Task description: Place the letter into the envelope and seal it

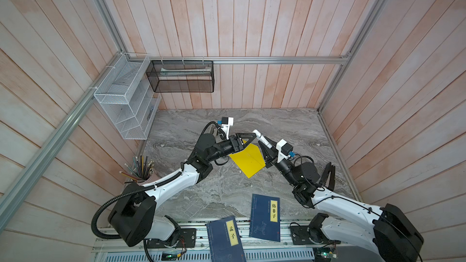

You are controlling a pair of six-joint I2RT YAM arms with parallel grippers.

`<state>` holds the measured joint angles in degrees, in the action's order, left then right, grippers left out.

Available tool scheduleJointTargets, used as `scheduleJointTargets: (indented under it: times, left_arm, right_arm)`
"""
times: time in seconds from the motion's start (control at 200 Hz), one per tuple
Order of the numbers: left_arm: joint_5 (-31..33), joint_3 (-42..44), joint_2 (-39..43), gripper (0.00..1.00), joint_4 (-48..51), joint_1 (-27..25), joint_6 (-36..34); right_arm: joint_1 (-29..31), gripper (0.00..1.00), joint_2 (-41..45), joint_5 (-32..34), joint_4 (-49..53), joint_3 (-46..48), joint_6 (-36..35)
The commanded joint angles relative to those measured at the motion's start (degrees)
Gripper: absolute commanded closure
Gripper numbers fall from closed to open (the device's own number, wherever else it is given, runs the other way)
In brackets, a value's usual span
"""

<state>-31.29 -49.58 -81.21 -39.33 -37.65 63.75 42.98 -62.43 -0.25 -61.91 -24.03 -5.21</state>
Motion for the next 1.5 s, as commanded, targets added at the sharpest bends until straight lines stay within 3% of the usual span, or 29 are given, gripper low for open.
scheduleJointTargets:
  times: [0.0,0.185,0.38,0.64,0.785,0.9,1.025,1.12,1.281,1.396,1.496]
  left_arm:
    - [-1.05,0.11,-1.15,0.30,-3.05,-1.00,0.80]
    - [-0.76,0.11,-2.27,0.33,-5.34,-1.51,1.81]
    - [-1.26,-0.60,-2.54,0.54,-6.11,-1.64,2.08]
    - [-1.50,-0.45,-2.25,0.71,-6.37,-1.68,2.52]
    - [-1.33,-0.61,-1.73,0.91,-5.41,-1.51,1.82]
    - [-0.78,-0.76,-0.09,0.98,-1.62,-0.30,-0.40]
    - [0.96,-1.82,2.70,1.00,7.72,2.25,-6.06]
    - [3.38,-4.05,4.31,1.00,17.16,4.09,-11.85]
    - [5.21,-6.72,5.10,1.00,28.51,7.72,-18.39]
    - [4.67,-7.18,5.14,1.00,34.63,9.63,-21.17]
    - [3.92,-6.66,4.43,1.00,38.95,10.22,-22.41]
  right_arm:
    - [1.23,1.00,-0.94,1.28,-3.71,0.13,-2.06]
    - [2.92,1.00,-2.85,1.25,-5.04,-0.36,-3.63]
    - [4.04,1.00,-4.23,1.37,-5.79,-0.45,-5.26]
    - [5.23,0.98,-5.59,2.70,-6.17,-0.23,-8.06]
    - [5.93,0.85,-5.99,3.29,-6.14,-0.06,-9.54]
    - [6.09,0.70,-4.59,3.52,-4.33,0.39,-9.37]
    - [6.09,0.38,-0.55,2.35,3.07,0.21,-7.72]
    - [6.01,0.27,3.49,1.18,11.29,-0.31,-5.64]
    - [4.21,0.26,9.83,-1.08,26.58,-2.68,-0.77]
    - [-3.31,0.28,11.14,-3.94,38.16,-6.80,6.18]
    - [-11.63,0.32,7.40,-7.22,49.38,-13.32,12.90]
